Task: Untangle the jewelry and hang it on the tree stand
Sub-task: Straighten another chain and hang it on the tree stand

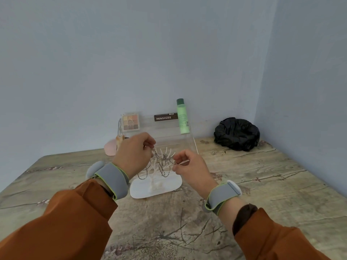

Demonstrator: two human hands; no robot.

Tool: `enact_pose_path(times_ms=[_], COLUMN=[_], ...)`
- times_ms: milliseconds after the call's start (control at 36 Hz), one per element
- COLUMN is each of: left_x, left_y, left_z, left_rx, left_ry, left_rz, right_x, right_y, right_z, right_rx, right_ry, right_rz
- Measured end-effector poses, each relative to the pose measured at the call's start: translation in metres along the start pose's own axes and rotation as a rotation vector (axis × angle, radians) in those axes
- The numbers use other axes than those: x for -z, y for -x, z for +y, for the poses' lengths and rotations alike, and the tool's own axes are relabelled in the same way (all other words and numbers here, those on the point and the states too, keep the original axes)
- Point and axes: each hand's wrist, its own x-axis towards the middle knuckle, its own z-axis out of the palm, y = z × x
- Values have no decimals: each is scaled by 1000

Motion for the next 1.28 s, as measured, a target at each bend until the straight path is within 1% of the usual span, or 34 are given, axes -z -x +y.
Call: enact_pose_path(times_ms=[222, 361, 472, 611, 750, 945, 1084, 1278], left_x=[-7, -1, 0, -2, -10, -31, -45, -53], left_y=[1, -10, -17, -18, -8, 27, 44, 55], left_z=[0, -1, 2, 13, 15, -4, -18, -20], left_rx=[-28, -47, -55, -69, -196, -336, -299, -219], left_ry=[-143, -137, -177, -227, -233, -296, -262, -247], left_rz=[85, 26, -24, -38, -49, -1, -68, -113], right_x=[-4, -3, -4, -6, -6, -5, -5, -8], right_y=[2, 3, 3, 4, 4, 3, 4, 6], right_z=[3, 1, 1, 1, 5, 6, 7, 8], right_rx=[1, 6, 1, 2, 11, 9, 6, -27], right_ry=[-6, -22, -43, -66, -74, -69, -69, -65], right_rz=[2, -4, -7, -8, 7, 6, 12, 6])
